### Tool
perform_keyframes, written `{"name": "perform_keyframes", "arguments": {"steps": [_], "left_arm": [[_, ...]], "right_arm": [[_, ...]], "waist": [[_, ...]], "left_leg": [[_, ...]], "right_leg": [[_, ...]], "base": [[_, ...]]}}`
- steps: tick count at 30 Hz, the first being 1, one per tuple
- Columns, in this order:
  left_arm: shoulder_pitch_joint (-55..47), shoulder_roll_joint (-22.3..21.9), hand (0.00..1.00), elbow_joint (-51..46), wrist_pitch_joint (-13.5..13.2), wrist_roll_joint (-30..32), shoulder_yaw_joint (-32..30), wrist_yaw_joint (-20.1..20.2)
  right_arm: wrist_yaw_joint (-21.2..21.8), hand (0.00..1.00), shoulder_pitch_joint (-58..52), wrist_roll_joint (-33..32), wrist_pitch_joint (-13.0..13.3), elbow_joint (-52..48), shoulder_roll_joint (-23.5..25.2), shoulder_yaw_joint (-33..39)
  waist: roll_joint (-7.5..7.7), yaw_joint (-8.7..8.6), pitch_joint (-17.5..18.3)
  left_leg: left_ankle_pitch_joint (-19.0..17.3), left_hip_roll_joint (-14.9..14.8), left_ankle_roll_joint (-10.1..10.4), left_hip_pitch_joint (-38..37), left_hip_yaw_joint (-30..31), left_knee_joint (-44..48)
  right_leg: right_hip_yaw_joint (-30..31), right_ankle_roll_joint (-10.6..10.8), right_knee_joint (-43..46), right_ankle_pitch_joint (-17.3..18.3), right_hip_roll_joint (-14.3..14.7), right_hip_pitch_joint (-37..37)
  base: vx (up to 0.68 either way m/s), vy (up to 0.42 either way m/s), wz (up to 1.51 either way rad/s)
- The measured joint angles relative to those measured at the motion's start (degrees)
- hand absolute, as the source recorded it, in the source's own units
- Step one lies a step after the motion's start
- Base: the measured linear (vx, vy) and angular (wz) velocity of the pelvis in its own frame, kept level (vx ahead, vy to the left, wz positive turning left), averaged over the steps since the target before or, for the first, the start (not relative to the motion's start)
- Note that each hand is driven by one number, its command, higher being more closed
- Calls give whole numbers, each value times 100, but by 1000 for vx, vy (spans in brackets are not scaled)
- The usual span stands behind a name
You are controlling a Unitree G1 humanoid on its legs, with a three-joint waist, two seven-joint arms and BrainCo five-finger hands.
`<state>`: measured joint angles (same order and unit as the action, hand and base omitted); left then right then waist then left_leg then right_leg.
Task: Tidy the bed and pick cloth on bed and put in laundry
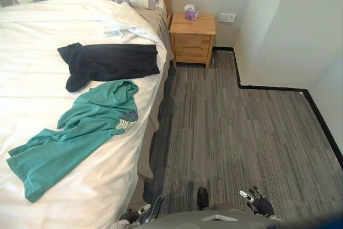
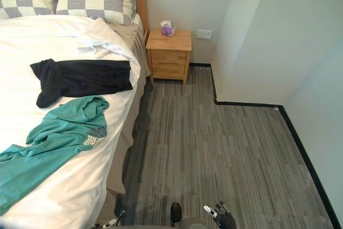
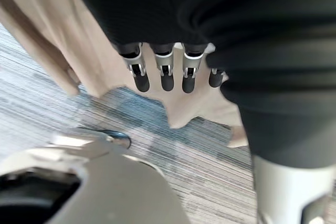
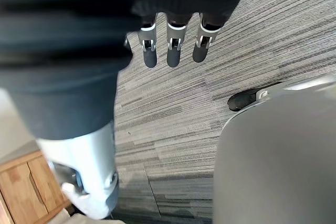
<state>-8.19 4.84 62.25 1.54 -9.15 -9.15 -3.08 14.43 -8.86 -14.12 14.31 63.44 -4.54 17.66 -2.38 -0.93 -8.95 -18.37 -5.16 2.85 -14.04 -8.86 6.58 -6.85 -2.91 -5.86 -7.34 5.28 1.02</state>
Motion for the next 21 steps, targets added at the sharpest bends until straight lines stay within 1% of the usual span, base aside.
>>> {"name": "perform_keyframes", "arguments": {"steps": [1, 2, 3, 4, 5, 6, 7, 8, 9, 10, 12, 13, 14, 15, 16, 17, 18, 19, 20, 21], "left_arm": [[-54, -23, 0, 0, -198, 178, -1, -88], [-162, -130, 0, -14, -480, 429, -19, -286], [-211, -136, 0, -44, -591, 445, -51, -346], [-240, -111, 0, -47, -769, 580, -167, -411], [-184, -131, 0, -106, -922, 655, -237, -467], [-183, -190, 0, -277, -1150, 669, -258, -555], [-173, -197, 0, -289, -1189, 677, -259, -574], [-131, -217, 0, -305, -1257, 778, -254, -611], [-100, -239, 0, -306, -1301, 777, -217, -608], [-101, -244, 0, -327, -1339, 761, -203, -605], [-119, -237, 0, -384, -1408, 649, -210, -590], [-120, -228, 0, -389, -1423, 579, -221, -586], [-121, -227, 0, -412, -1423, 550, -223, -586], [-120, -246, 0, -432, -1424, 525, -241, -580], [-128, -248, 0, -455, -1417, 517, -266, -570], [-139, -242, 0, -491, -1416, 516, -273, -571], [-140, -248, 0, -501, -1406, 510, -273, -575], [-149, -267, 0, -504, -1361, 451, -278, -603], [-172, -292, 0, -504, -1306, 374, -297, -609], [-191, -325, 0, -503, -1287, 354, -350, -611]], "right_arm": [[-1, 0, -7, -22, 6, -3, -18, 13], [-5, 0, -14, -28, 43, -79, -71, -2], [-10, 0, -14, -31, 49, -104, -62, -4], [-33, 0, -21, -45, 53, -117, -9, 13], [-37, 0, -56, -108, 62, -137, -1, 4], [-38, 0, -150, -162, 56, -179, -9, -15], [-37, 0, -154, -172, 53, -181, -8, -19], [-26, 0, -156, -203, 20, -209, -13, 0], [-9, 0, -186, -202, 13, -207, -60, 16], [2, 0, -196, -201, -4, -193, -63, 19], [19, 0, -79, -201, -17, -210, -13, 13], [37, 0, -9, -198, -17, -235, 16, 11], [58, 0, 23, -195, -17, -286, 46, 5], [80, 0, 15, -192, -11, -410, 129, 7], [93, 0, 5, -192, -4, -452, 180, 11], [99, 0, -4, -189, -2, -470, 196, 9], [100, 0, -44, -179, 1, -485, 195, 6], [101, 0, -124, -136, 29, -499, 186, 5], [100, 0, -148, -127, 43, -523, 183, 5], [100, 0, -170, -119, 44, -546, 181, 8]], "waist": [[-46, 29, 15], [-169, 46, -16], [-171, 74, -11], [-85, 11, -42], [-62, -1, -41], [-18, 69, -121], [-38, 63, -161], [-139, 45, -218], [-171, 26, -231], [-170, 44, -235], [-112, 53, -267], [-82, 58, -263], [-58, 60, -271], [-17, 78, -291], [29, 77, -319], [62, 76, -339], [68, 81, -339], [58, 91, -336], [38, 113, -325], [18, 130, -313]], "left_leg": [[-155, -126, 94, 99, -202, 143], [-373, -451, 351, 171, -581, 557], [-394, -492, 407, 261, -641, 915], [-373, -629, 398, 730, -770, 2027], [-75, -811, 347, 1229, -776, 3135], [537, -1015, 184, 1793, -609, 4419], [521, -1034, 170, 1873, -556, 4591], [260, -988, 252, 2115, -372, 4924], [131, -939, 250, 2230, -294, 4863], [86, -865, 262, 2241, -300, 4630], [-17, -706, 271, 2214, -295, 3703], [-22, -612, 259, 2202, -301, 3144], [-7, -526, 233, 2208, -318, 2773], [71, -393, 134, 2221, -344, 2303], [248, -291, 82, 2219, -430, 1932], [415, -234, 56, 2209, -582, 1654], [537, -207, 37, 2210, -707, 1487], [739, -186, 18, 2205, -897, 1231], [897, -201, 1, 2191, -1032, 1074], [1009, -229, -21, 2138, -1104, 976]], "right_leg": [[-175, -67, 53, 49, 73, -74], [-595, -203, 616, 369, 175, -272], [-673, -202, 800, 518, 133, -307], [-652, -304, 952, 705, 135, -367], [-686, -356, 977, 801, 125, -374], [-636, -456, 993, 886, 80, -182], [-614, -470, 1001, 905, 87, -142], [-492, -388, 1056, 905, 87, -21], [-408, -379, 1029, 890, 68, 88], [-308, -353, 971, 871, 63, 199], [-85, -317, 818, 872, 57, 400], [26, -247, 755, 889, 53, 478], [96, -164, 713, 924, 43, 528], [164, -115, 621, 975, 1, 602], [173, -129, 580, 1044, -70, 683], [172, -83, 594, 1121, -151, 742], [175, -25, 604, 1161, -195, 786], [180, 88, 611, 1236, -285, 854], [183, 200, 630, 1331, -341, 898], [209, 252, 697, 1436, -362, 914]], "base": [[103, -10, -82], [94, -15, -92], [170, 8, -88], [122, -35, -47], [208, -103, -66], [118, -132, -51], [185, -73, -56], [192, -21, -44], [291, -27, -55], [285, -21, -58], [208, 16, -54], [137, 48, -43], [175, 83, -38], [174, 104, -19], [194, 140, -4], [155, 126, 11], [174, 148, 13], [185, 177, 3], [245, 236, -5], [219, 216, -14]]}}
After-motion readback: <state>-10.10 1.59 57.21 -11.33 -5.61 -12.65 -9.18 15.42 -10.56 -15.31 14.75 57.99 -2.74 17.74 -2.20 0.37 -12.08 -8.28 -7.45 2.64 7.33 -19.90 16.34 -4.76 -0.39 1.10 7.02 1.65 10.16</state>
